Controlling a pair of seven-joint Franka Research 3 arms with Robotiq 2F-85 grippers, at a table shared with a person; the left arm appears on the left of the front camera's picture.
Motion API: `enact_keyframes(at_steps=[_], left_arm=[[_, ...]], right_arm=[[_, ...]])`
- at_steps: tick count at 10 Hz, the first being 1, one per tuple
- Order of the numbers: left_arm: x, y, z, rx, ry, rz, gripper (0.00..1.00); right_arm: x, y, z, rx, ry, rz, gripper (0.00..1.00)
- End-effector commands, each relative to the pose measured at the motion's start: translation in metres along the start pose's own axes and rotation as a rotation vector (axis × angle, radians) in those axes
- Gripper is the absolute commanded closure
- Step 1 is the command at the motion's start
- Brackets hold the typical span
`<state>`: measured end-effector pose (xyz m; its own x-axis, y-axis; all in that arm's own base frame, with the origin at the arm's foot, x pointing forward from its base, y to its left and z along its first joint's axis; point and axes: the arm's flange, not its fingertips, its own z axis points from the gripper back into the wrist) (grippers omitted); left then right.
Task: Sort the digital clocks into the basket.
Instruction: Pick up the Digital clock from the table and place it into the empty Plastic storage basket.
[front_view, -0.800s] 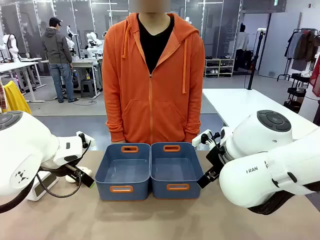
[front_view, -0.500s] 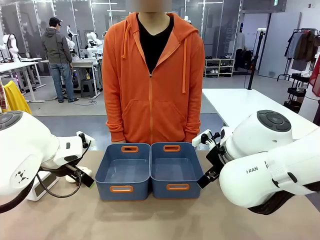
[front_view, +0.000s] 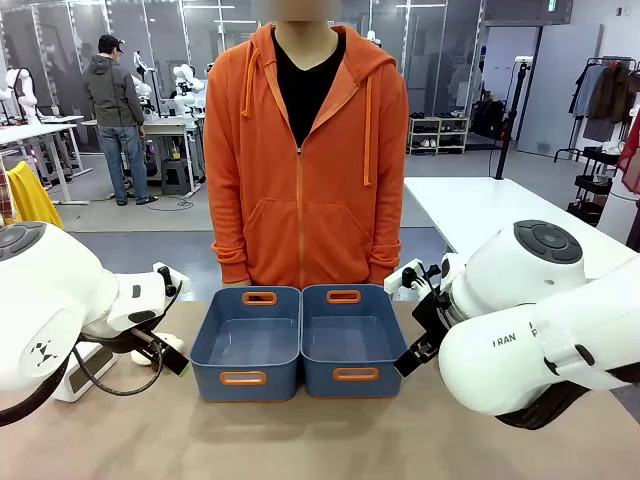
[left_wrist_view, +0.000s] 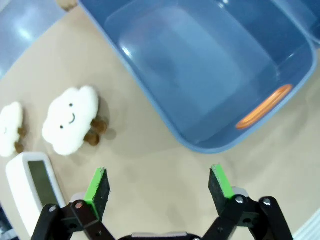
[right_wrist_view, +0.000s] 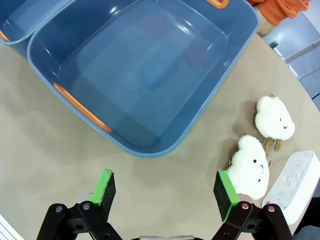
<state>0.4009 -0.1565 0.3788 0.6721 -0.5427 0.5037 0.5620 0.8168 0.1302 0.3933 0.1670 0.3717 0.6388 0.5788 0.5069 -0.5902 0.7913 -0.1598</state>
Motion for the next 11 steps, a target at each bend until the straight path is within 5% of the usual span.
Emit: enact_keyframes(at_steps=[1, 5, 9, 11], left_arm=[[0.036, 0.007, 0.050, -0.112, 0.006, -0.098, 0.00], [0.048, 0.079, 0.179, -0.303, -0.085, -0.082, 0.00], [-0.043, 0.140, 0.240, -0.348, -0.292, -0.031, 0.00], [-0.081, 0.151, 0.257, -0.293, -0.343, 0.035, 0.00]], right_arm=[[0.014, -0.019, 0.039, 0.044, -0.013, 0.038, 0.00], [-0.018, -0.114, 0.146, 0.294, -0.110, 0.087, 0.00], [-0.124, -0.170, 0.236, 0.304, -0.373, 0.080, 0.00], [-0.156, -0.174, 0.260, 0.304, -0.415, 0.040, 0.00]])
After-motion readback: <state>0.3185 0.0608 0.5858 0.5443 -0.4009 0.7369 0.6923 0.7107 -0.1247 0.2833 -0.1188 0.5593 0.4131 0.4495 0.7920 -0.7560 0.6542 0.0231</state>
